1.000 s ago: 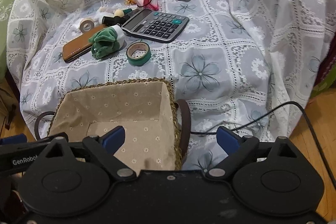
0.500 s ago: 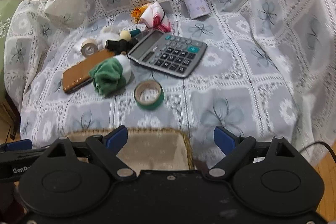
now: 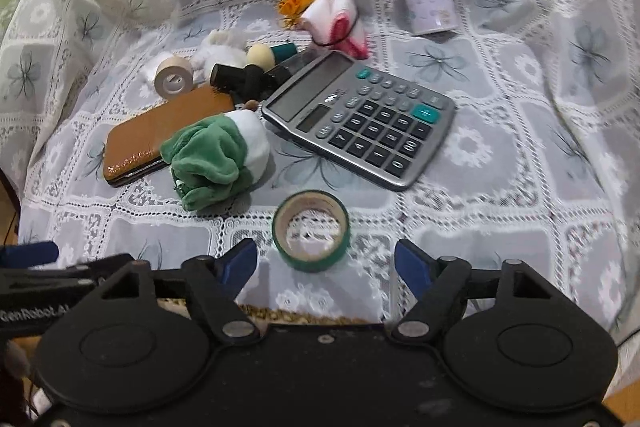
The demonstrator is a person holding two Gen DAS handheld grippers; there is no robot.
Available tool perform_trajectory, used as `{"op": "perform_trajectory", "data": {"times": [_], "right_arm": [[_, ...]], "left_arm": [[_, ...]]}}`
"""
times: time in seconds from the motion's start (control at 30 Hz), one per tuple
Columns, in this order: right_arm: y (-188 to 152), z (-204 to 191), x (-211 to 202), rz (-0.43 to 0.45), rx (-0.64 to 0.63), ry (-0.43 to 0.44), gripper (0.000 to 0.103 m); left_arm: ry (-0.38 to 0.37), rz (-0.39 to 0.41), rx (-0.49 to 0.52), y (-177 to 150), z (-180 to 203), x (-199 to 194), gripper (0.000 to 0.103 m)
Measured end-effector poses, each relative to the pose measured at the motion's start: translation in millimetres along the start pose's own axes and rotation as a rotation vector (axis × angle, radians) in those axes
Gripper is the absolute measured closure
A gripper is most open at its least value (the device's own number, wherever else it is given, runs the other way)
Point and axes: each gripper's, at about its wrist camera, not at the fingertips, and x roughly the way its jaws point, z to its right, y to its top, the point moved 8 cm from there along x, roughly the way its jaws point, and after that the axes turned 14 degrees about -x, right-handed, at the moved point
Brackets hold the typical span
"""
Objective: Organize soft objects
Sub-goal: 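Grasp the green tape roll with the right tool while the left tool reaches the green plush, then close the left tool on the green plush toy while the right tool holds the tape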
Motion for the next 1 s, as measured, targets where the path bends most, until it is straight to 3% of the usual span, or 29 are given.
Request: {"op": "perform_trajectory", "data": {"times": [0.13, 0.2, 0.3, 0.8, 1.0], "right_arm": [[5.6, -2.7, 13.5, -0.01, -0.03, -0.001, 0.038], [7.4, -3.4, 19.8, -0.011, -0.038, 0.005, 0.05], [7.5, -4.6, 23.8, -0.007, -0.046, 0.014, 0.056], [3.9, 39.7, 14.1, 0.007, 0.072, -0.031, 0.056], [0.9, 42.1, 12.5, 0.005, 0.077, -0.048, 0.055]], "left_arm": [[-0.019, 0.013, 0.002, 10.8, 1.1, 3.4, 0.01], [-0.027, 0.029, 0.011, 16.6, 3.4, 3.8, 0.01], [-0.046, 0.039, 0.026, 23.2, 9.4, 5.2, 0.009], [-0.195, -0.003, 0.067, 46.2, 69.9, 30.4, 0.006], [-0.205, -0.016, 0.07, 51.2, 92.5, 46.7, 0.006]]}}
